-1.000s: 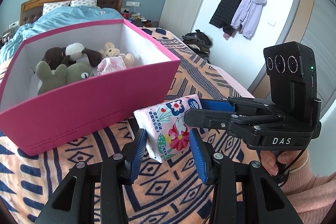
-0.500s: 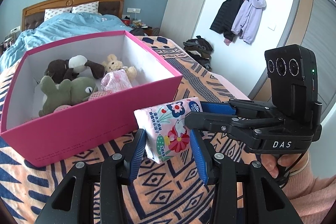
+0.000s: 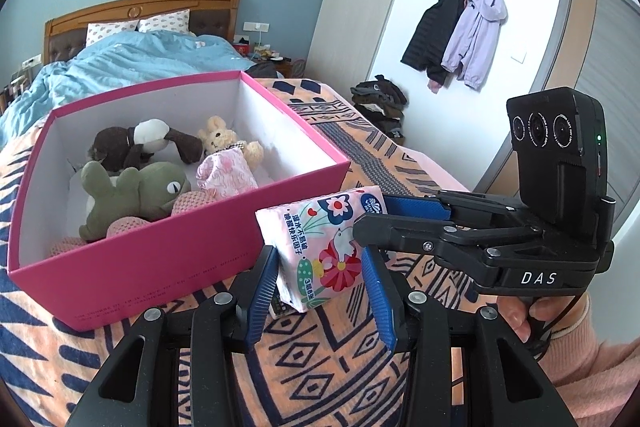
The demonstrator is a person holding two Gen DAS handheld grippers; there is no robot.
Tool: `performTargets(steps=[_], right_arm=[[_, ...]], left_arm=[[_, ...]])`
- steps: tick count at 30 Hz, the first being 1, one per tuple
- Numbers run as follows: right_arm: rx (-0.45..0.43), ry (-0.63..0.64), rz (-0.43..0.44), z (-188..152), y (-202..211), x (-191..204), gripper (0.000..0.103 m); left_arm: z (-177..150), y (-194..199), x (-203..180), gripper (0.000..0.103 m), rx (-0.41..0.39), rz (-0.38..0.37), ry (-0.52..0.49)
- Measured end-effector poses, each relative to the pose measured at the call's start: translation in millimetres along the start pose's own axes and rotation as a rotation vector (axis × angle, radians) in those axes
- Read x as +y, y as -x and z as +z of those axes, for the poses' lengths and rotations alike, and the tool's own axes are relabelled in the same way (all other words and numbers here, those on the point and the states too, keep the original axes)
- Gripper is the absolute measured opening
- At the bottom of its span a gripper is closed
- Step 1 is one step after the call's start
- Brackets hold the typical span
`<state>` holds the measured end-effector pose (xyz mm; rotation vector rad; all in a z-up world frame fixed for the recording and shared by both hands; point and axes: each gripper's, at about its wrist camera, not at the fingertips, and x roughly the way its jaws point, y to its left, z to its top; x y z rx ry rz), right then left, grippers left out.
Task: Organize objects
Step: 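Lift the floral tissue pack and carry it over the pink box, then lower the floral tissue pack into the box and open the right gripper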
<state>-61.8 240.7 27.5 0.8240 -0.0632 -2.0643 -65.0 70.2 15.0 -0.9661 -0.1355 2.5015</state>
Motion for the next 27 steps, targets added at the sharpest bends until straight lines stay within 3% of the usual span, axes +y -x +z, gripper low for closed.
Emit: performTargets(steps=[27], right_arm=[[-0.034,0.022,-0.003,18,2,0,0.039]], left_arm=[[13,0,4,0.043,-0.023,0.005,0.002]])
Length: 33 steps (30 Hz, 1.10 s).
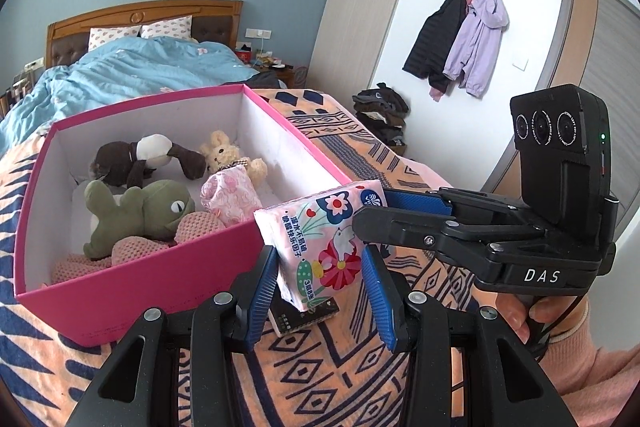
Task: Organize objects
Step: 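Lower the floral tissue pack into the box and open the right gripper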
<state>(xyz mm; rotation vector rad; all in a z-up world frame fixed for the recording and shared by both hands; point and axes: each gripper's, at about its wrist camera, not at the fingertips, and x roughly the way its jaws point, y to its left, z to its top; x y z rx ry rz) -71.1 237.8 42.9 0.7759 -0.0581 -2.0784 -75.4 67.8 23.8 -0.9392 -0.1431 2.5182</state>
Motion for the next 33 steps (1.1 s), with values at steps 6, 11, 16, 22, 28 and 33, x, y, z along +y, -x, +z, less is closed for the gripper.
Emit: performTargets(steps=[6,11,16,22,28,33], right_arm=[[-0.004,0.000,0.000,2,1,-1,0.039],[-0.010,0.002,0.002,5,1,-1,0.039],[-0.017,0.000,0.005,7,2,-2,0.039],[-0.021,0.001,0.004,10,2,-3,0.039],[-0.033,0.006,0.010,20,1,-4,0.039],[-0.041,0.011,0.014,30,-3,-5,0.040]], left_arm=[[2,0,-1,0.043,-0.002,0.004,-0.004],[4,0,0,0.043,-0.002,0.004,-0.003],[8,-1,4,0.043,0.001,-0.007,0.012],[11,-2,4,0.043,-0.001,-0.001,0.008],[20,-2,7,0.043,-0.011,0.010,-0.002],[29,-3,12,0.043,-0.016,0.020,0.000]])
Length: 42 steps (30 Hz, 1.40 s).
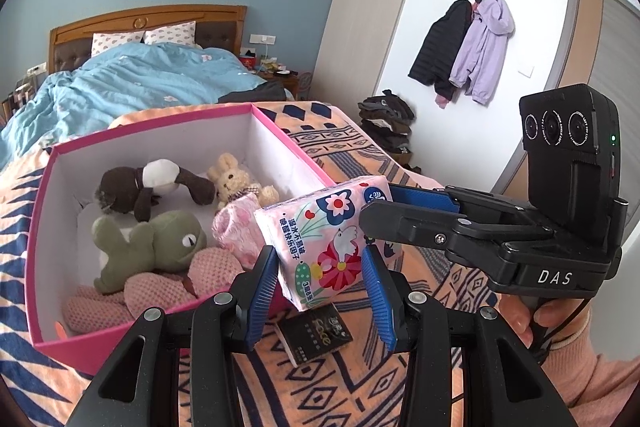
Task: Organize objects
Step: 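Lower the floral tissue pack into the box and open the right gripper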
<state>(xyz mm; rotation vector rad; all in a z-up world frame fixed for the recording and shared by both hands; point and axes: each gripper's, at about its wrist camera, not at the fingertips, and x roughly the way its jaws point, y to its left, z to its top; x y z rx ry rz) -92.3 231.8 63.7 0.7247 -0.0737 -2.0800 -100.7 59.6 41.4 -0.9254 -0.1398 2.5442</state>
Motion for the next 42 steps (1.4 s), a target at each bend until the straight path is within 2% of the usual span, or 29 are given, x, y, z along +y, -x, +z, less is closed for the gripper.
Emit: performTargets(steps=[20,31,42], right_arm=[[0.016,-0.008,-0.003,21,-22,-18,0.040],[0.044,-0.031,-0.022,24,-40,-32,0.040],[0.105,-0.063,-0.066,15,-58,-48,0.040]], left_arm=[[22,-18,13,0.043,0.009,0.053,-0.009],[29,-38,21,0.043,0.054,0.071,0.006],[20,-59,26,0.043,0.116,0.075,0.025]])
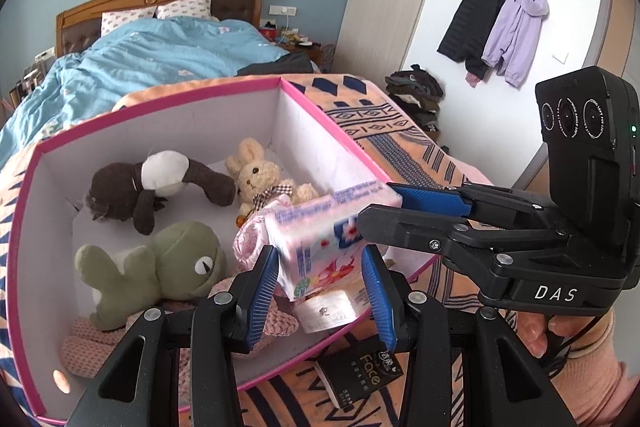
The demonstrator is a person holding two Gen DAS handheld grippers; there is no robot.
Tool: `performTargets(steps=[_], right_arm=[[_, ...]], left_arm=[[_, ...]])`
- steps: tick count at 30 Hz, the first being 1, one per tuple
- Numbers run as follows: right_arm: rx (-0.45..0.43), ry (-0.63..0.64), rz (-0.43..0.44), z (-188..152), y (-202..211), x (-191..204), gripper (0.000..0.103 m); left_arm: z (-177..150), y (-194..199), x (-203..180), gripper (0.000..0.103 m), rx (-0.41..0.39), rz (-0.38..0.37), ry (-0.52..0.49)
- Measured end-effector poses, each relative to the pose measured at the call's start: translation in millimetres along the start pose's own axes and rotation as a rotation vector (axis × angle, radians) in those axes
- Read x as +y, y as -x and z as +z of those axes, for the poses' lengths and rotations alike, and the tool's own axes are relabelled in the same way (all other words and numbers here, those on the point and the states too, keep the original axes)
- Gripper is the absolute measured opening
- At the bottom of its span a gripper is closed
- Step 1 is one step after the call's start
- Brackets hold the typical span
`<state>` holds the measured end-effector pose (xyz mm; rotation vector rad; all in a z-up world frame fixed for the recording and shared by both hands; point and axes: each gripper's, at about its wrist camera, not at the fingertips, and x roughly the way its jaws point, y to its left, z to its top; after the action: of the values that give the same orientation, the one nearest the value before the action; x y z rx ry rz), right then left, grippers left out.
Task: Organize objects
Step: 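Lower the floral tissue pack into the box and open the right gripper, then move the right gripper back to the black 'Face' book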
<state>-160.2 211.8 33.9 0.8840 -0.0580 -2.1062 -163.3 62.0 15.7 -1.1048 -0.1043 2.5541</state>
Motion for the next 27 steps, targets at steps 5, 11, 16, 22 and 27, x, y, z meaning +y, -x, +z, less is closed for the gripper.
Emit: performTargets(steps=[5,11,16,22,27], right_arm=[[0.001,0.028,-0.064,-3,-2,4,0.040],[-0.019,0.040,-0.059,-9,7,5,0.041],[-0.061,0.041,-0.005,-21,30,8,0.051],[-0.071,0.044,0.064,-47,53,13,0.058],[0.022,0.001,0.067,-76,37,9,0.058]], left_arm=[[-4,-1,0,0.043,-0.002,0.018,0.003],[-14,19,-5,0.054,-0.066,0.033,-0.030],[-36,48,-15,0.072,-0.156,0.030,-0.100],[-62,77,-21,0.082,-0.222,-0.048,-0.110],[-84,57,-23,0.082,-0.141,-0.072,-0.075]])
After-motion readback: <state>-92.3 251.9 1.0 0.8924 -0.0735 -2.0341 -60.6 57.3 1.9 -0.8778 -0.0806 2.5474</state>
